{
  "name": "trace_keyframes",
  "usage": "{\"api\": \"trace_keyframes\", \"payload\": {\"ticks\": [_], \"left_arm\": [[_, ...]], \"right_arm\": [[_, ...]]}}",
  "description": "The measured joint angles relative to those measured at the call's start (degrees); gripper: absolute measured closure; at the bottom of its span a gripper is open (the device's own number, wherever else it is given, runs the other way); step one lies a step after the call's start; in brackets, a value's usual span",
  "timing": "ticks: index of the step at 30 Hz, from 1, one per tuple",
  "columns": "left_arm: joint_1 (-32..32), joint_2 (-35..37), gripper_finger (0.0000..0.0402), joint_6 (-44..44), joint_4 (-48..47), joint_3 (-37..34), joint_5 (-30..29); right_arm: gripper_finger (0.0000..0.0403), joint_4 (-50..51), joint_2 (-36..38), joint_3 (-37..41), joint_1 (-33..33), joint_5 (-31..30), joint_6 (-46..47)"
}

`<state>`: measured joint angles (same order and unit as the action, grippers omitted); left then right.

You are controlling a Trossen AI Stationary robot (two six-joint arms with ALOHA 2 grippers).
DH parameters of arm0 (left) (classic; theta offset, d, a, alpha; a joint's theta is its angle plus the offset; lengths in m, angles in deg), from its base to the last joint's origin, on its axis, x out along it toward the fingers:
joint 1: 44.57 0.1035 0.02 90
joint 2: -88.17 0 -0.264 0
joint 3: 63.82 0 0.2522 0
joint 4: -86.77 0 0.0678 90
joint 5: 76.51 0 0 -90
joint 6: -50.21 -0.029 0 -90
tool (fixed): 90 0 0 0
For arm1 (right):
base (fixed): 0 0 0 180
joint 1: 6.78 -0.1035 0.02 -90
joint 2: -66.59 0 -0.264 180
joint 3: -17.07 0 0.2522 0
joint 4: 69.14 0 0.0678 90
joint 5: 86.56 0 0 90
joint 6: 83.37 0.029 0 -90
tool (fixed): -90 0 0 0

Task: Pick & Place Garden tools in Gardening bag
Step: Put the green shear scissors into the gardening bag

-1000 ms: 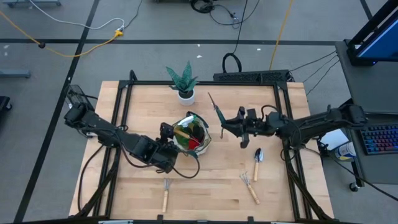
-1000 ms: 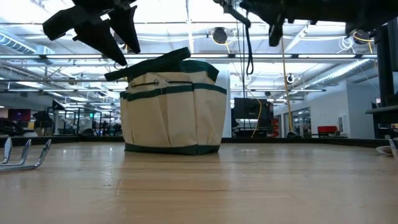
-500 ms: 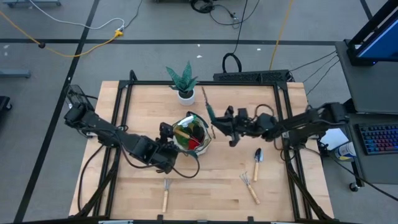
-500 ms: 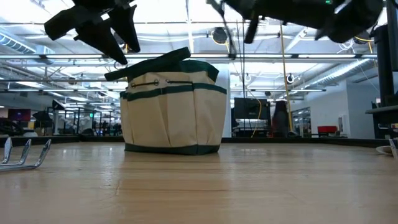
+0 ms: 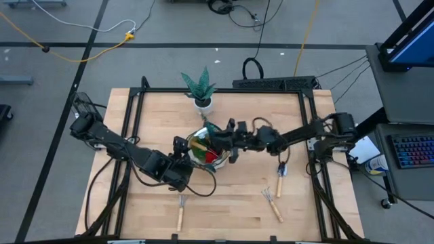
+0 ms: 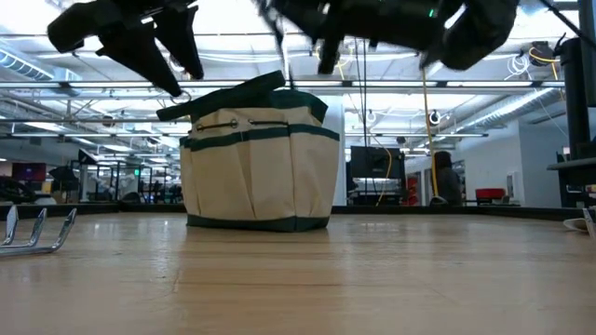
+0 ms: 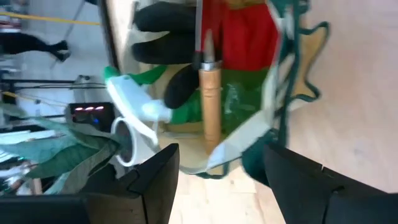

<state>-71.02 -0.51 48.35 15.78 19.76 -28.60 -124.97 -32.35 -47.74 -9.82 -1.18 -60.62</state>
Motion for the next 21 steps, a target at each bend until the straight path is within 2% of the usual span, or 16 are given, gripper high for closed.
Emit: {"api": "trace_keyframes", "payload": {"ticks": [6, 14, 21], "left_arm": [[-1.06, 0.59, 0.0165, 2.61, -0.71, 0.00, -1.15], [-1.42, 0.57, 0.0165, 7.45, -4.84, 0.00, -1.33], [-1.36, 0.57, 0.0165, 9.56, -6.12, 0.00, -1.28]], "right_arm": [[0.0353, 0.20, -6.41, -1.50, 0.17, 0.67, 5.28], [0.0353, 5.90, -5.33, -1.09, 0.20, 8.68, 11.23], [0.0353, 17.17, -3.39, -0.94, -0.01, 10.41, 13.21]]}}
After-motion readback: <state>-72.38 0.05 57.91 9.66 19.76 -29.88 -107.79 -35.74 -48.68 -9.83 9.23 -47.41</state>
